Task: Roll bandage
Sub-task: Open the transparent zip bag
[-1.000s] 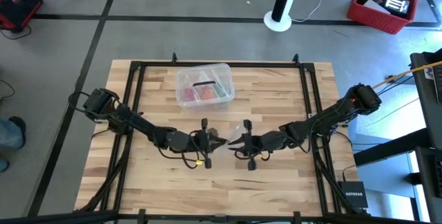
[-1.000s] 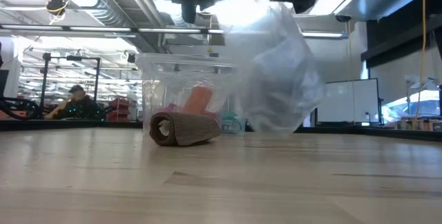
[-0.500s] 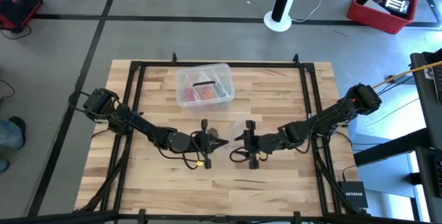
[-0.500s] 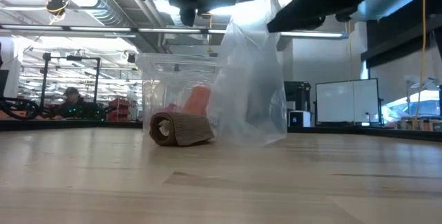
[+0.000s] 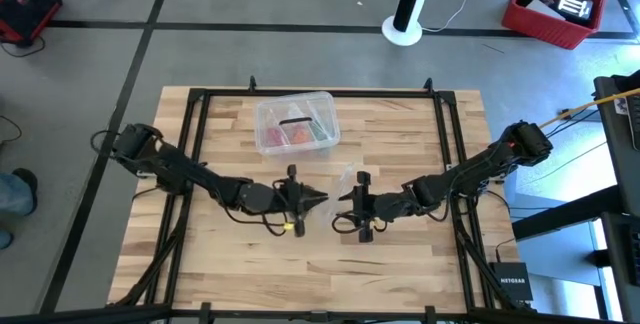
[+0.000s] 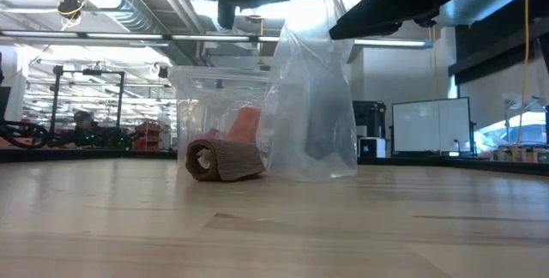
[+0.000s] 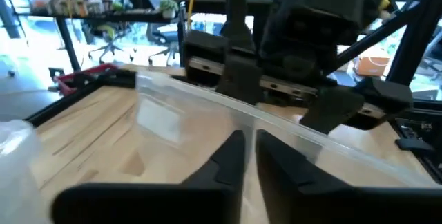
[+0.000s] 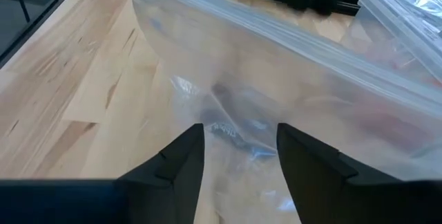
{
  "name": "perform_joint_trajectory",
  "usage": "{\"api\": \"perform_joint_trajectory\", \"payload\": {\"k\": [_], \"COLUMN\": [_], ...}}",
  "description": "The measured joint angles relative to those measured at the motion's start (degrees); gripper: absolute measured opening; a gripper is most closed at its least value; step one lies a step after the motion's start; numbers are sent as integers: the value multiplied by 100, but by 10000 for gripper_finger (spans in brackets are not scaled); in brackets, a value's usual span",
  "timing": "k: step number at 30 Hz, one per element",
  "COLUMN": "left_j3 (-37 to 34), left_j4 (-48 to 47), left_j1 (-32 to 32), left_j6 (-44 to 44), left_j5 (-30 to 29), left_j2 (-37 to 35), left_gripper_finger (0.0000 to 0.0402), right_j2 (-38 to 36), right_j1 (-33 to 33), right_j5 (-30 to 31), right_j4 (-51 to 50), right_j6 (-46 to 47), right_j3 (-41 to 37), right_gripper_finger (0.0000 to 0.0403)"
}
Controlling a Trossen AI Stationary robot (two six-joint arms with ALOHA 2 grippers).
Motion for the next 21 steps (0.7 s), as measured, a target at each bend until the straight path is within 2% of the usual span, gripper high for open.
{"api": "perform_joint_trajectory", "payload": {"k": [4, 7, 9, 14, 17, 21], "left_j3": [127, 545, 1041, 2443, 2857, 2977], "left_j4": [-644, -1314, -2180, -4864, -5137, -5130], "left_j1": [104, 280, 422, 767, 860, 919], "left_j6": [-465, -814, -1080, -1858, -2001, -2000], "left_j5": [19, 449, 720, 803, 873, 1385], "left_j2": [-435, -592, -571, -216, -69, 130], "left_gripper_finger": [92, 140, 166, 204, 210, 212], "right_j2": [0, 0, 0, 0, 0, 0], "right_j1": [0, 0, 0, 0, 0, 0], "right_j5": [0, -2, -2, 0, -2, -2], "right_j4": [-2, -7, -7, -7, -63, -145], "right_j6": [-17, -75, -153, -196, -213, -216], "right_j3": [0, -2, -1, -2, -2, -2], "right_gripper_finger": [182, 182, 182, 182, 182, 182]}}
